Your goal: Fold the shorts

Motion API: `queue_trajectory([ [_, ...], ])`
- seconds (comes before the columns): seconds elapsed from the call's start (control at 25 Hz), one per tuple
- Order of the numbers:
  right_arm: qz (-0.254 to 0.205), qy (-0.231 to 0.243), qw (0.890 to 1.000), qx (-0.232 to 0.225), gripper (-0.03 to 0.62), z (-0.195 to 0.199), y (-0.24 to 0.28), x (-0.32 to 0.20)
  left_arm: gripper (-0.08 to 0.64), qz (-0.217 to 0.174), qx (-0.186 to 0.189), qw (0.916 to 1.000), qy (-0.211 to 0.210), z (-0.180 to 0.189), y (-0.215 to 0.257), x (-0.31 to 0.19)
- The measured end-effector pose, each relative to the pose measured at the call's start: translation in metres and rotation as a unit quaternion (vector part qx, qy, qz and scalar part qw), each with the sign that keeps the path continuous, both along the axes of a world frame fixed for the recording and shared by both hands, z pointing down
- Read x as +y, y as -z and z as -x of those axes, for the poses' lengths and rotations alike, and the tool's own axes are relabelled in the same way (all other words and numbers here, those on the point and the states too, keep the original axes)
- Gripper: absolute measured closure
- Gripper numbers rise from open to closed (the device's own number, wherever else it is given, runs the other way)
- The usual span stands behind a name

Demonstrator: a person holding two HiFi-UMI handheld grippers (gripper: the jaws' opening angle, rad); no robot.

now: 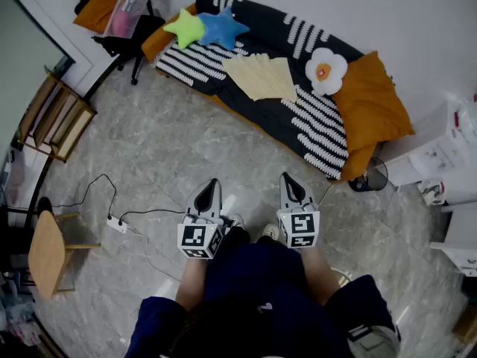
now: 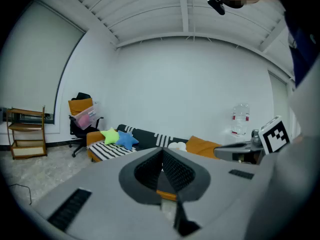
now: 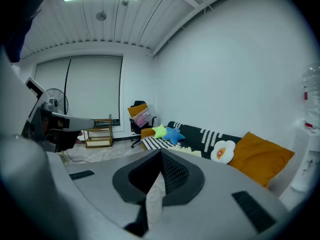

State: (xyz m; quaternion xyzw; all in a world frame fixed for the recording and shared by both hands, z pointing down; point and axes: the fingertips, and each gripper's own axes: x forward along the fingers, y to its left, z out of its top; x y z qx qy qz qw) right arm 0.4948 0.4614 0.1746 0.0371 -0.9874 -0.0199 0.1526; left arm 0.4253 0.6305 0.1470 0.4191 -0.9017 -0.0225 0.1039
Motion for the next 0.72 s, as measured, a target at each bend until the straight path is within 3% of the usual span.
queue_trajectory([
  [0.32, -0.007, -0.012, 1.0, 0.002, 0.584, 0.001, 0.0, -0.004, 0.557, -0.002, 0.001, 1.0, -0.002, 0.002, -0.002, -0.004],
  [0.56, 0.013, -0.025, 1.0, -0.001, 0.578, -0.002, -0.008, -0.008, 0.554, -0.013, 0.01, 0.9999, -0.003, 0.009, -0.006, -0.008],
  [0.6, 0.019, -0.02, 1.0, 0.001, 0.488, -0.001, -0.009, -0.008, 0.498, -0.014, 0.013, 0.9998, -0.009, 0.01, -0.007, -0.009],
  [0.64, 0.025, -0.015, 1.0, 0.002, 0.388, 0.001, -0.01, -0.006, 0.371, -0.013, 0.017, 0.9996, -0.019, 0.012, -0.009, -0.01],
  [0.68, 0.028, -0.012, 1.0, 0.002, 0.329, 0.002, -0.01, -0.005, 0.286, -0.011, 0.022, 0.9992, -0.031, 0.013, -0.011, -0.011],
  [0.72, 0.028, -0.011, 1.0, 0.003, 0.283, 0.003, -0.01, -0.004, 0.247, -0.006, 0.026, 0.9988, -0.041, 0.015, -0.014, -0.012],
])
